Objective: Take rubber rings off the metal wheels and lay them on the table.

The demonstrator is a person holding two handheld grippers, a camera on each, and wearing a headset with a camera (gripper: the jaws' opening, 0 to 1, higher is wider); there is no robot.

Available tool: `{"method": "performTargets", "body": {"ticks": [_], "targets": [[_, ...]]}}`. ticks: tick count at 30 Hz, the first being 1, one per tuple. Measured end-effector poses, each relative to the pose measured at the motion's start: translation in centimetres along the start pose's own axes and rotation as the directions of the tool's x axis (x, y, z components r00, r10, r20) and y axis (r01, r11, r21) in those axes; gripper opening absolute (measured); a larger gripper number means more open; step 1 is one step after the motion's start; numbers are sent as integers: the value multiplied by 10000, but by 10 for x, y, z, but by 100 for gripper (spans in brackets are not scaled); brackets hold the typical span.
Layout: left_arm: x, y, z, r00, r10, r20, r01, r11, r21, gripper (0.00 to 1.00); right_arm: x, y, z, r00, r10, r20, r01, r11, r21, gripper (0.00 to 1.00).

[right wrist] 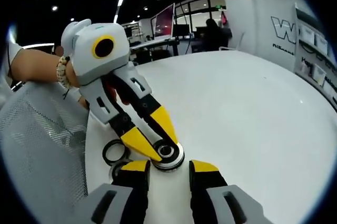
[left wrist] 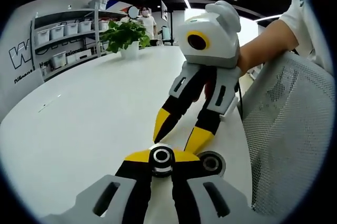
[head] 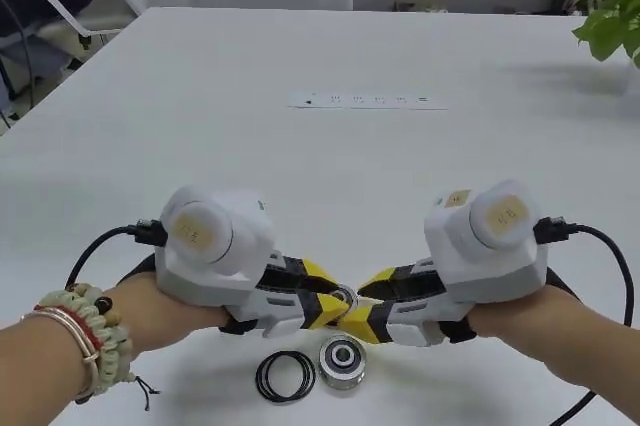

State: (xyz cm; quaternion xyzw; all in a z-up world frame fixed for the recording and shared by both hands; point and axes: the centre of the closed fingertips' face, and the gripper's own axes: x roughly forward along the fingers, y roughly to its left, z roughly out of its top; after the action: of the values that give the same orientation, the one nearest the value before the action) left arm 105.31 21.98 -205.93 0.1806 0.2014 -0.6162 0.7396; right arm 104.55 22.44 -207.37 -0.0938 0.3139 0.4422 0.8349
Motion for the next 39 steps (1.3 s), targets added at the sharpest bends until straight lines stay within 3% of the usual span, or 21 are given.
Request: {"method": "performTargets", "body": {"ticks": [10, 18, 21, 22, 27, 32, 34, 39], "targets": [[0, 0, 0, 10000, 26, 34, -26, 10000, -54, 8, 2, 2, -4, 9994, 116, -324, -137, 9979, -636, 18], [0, 0, 0, 10000, 34, 36, -34, 9999, -105, 8, 2, 1, -5, 9990, 188, -394, -214, 9976, -664, 15], [0, 1, 0, 10000, 44, 49, -44, 9999, -145, 8, 0, -1, -7, 9984, 179, -528, -210, 9981, -575, 9], [0, 1, 0, 10000, 48, 58, -47, 9999, -151, 8, -2, -5, -12, 9971, -74, -756, 25, 9979, -653, 0], [0, 1, 0, 9999, 56, 114, -54, 9998, -176, 8, -1, -5, -10, 9982, -23, -591, 0, 9992, -389, 0], [0, 1, 0, 9999, 86, 118, -84, 9998, -157, 8, 0, -11, -10, 9961, -333, -811, 348, 9993, 166, 0], [0, 2, 0, 9999, 94, 112, -92, 9999, -132, 8, -1, -12, -11, 9961, -306, -832, 375, 9959, 821, 0], [0, 1, 0, 9999, 102, 112, -101, 9999, -50, 8, -4, -19, -9, 9963, -481, -717, 650, 9643, 2567, 0]]}}
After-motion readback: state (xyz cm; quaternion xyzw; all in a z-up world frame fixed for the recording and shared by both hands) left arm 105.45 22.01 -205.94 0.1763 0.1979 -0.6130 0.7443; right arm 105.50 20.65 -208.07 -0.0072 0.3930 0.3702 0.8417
